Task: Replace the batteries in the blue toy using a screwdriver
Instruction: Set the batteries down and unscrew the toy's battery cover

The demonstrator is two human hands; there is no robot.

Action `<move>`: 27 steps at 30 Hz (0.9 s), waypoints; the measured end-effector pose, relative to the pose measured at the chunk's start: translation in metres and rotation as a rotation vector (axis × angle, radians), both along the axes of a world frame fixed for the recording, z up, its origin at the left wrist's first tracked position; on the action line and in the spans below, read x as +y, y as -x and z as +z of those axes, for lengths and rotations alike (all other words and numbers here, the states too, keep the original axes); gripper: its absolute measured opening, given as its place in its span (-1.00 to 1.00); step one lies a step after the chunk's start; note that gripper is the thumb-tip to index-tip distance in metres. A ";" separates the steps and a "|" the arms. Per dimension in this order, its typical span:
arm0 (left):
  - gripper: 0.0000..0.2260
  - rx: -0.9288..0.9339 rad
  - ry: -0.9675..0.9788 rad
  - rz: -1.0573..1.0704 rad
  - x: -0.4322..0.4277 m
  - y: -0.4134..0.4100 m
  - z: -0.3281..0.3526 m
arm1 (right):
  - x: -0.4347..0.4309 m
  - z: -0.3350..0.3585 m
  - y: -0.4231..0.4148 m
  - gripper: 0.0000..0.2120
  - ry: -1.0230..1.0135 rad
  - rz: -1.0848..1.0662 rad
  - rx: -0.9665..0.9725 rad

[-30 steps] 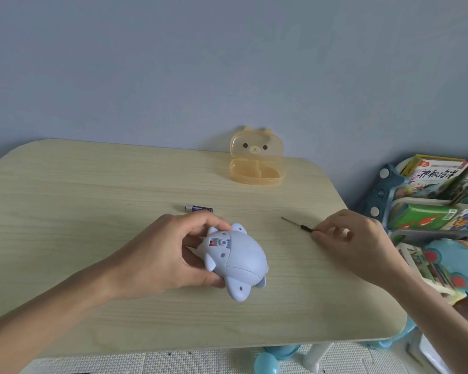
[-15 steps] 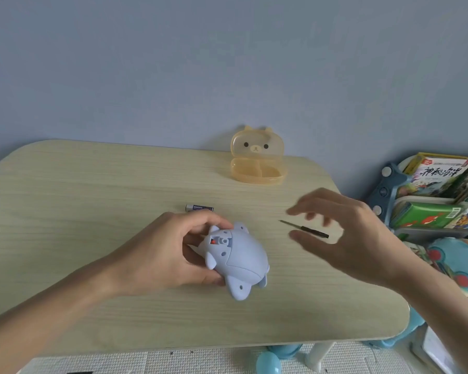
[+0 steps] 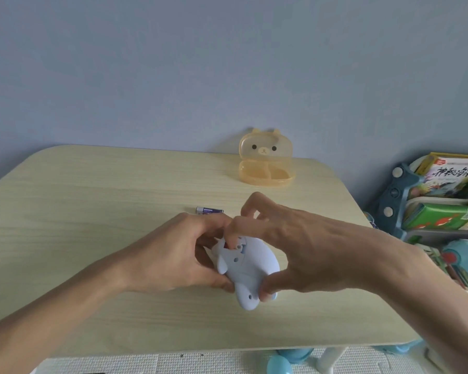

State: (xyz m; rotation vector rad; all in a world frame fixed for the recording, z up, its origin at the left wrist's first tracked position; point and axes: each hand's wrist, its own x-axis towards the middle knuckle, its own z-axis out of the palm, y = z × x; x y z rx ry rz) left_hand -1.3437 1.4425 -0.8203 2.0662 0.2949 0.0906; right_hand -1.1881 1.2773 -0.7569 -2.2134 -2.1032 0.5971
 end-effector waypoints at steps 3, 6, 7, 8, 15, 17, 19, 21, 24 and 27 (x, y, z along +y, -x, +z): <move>-0.58 0.015 0.039 -0.002 0.001 0.001 -0.001 | 0.004 0.002 0.001 -0.32 0.025 -0.008 0.001; -0.58 0.011 0.075 0.001 0.001 0.003 -0.001 | 0.004 0.000 0.000 -0.32 0.021 -0.021 0.022; -0.58 0.009 0.075 0.000 0.001 0.004 -0.001 | 0.004 0.000 0.001 -0.32 0.022 -0.011 0.013; -0.59 0.009 0.063 -0.003 0.000 0.004 -0.001 | 0.004 0.000 0.002 -0.32 0.022 0.002 -0.001; -0.68 0.008 0.092 0.016 0.002 0.002 -0.004 | 0.007 0.009 0.008 -0.30 0.024 0.035 -0.093; -0.60 0.015 0.114 0.005 0.002 0.002 -0.004 | 0.004 0.010 0.010 -0.26 0.011 0.039 -0.102; -0.53 0.009 0.094 -0.017 0.002 0.001 -0.004 | 0.001 0.009 0.009 -0.31 -0.008 0.026 -0.091; -0.49 -0.008 0.084 -0.023 0.002 0.001 -0.005 | -0.002 0.008 0.004 -0.42 -0.031 0.006 -0.057; -0.48 -0.022 0.118 -0.006 0.002 0.003 -0.006 | -0.005 0.004 -0.003 -0.55 -0.113 0.009 0.008; -0.50 -0.011 0.158 0.001 0.002 0.004 -0.009 | -0.011 -0.005 -0.007 -0.58 -0.201 0.004 0.005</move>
